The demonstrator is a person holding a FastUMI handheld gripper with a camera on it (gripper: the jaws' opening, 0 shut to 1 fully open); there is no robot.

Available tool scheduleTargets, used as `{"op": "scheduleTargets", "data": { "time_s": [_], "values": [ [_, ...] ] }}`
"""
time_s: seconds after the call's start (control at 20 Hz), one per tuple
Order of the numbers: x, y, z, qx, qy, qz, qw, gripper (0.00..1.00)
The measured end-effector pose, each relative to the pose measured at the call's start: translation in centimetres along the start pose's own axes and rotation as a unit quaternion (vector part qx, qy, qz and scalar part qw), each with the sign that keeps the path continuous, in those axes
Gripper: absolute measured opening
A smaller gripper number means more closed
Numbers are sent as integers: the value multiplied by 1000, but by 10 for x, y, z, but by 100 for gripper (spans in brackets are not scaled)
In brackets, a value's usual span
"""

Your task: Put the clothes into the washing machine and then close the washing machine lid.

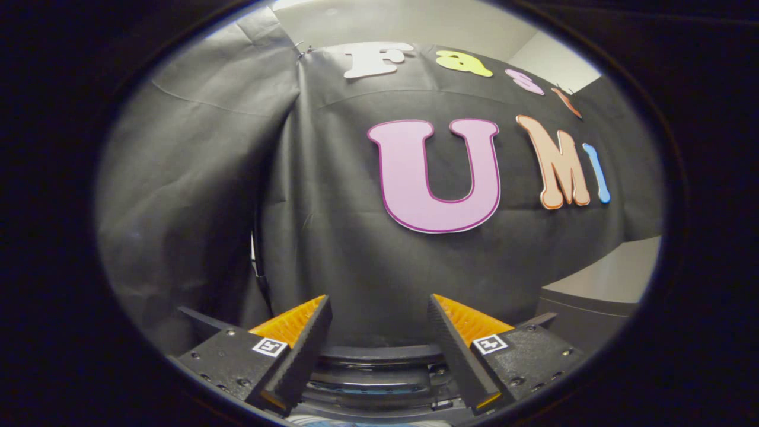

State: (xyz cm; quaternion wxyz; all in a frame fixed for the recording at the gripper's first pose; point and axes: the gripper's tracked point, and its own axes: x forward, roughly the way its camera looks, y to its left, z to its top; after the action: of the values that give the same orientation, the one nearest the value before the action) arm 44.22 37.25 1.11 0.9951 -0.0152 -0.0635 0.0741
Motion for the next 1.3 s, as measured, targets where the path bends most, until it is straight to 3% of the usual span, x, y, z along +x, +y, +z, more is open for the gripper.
{"op": "scheduleTargets", "data": {
  "time_s": [1.3],
  "values": [
    [-34,3,0,0,-5,29,1000,98]
  ]
}}
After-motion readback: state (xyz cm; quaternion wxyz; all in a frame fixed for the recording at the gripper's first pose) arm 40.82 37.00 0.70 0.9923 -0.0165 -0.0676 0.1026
